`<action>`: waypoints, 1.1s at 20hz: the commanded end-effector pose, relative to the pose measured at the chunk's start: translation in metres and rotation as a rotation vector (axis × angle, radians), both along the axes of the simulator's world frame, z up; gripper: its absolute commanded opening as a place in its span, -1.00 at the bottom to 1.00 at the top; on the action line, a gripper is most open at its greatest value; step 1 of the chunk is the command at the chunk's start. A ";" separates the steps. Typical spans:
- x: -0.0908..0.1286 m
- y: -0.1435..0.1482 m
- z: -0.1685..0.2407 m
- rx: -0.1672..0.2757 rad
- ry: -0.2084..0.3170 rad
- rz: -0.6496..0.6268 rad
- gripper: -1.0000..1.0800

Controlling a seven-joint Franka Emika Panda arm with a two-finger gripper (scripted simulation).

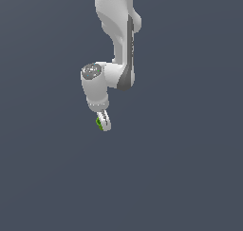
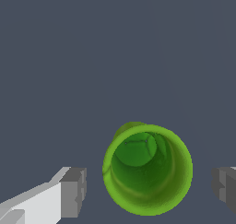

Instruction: Pick up the object and move it to a goal position.

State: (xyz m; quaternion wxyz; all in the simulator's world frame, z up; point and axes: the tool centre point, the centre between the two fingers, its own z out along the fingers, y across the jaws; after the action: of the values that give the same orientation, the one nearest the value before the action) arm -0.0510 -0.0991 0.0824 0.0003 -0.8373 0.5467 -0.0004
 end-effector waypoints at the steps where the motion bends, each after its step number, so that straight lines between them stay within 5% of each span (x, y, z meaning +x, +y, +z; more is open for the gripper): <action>1: -0.001 0.000 -0.011 0.000 0.001 -0.001 0.92; 11: -0.001 0.000 -0.040 0.000 0.001 -0.004 0.92; 12: -0.001 0.000 -0.040 0.000 0.001 -0.004 -1.00; 22: 0.000 0.000 -0.039 0.000 -0.001 -0.004 -1.00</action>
State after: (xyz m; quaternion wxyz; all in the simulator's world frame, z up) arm -0.0512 -0.0989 0.0434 0.0004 -0.8362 0.5484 -0.0004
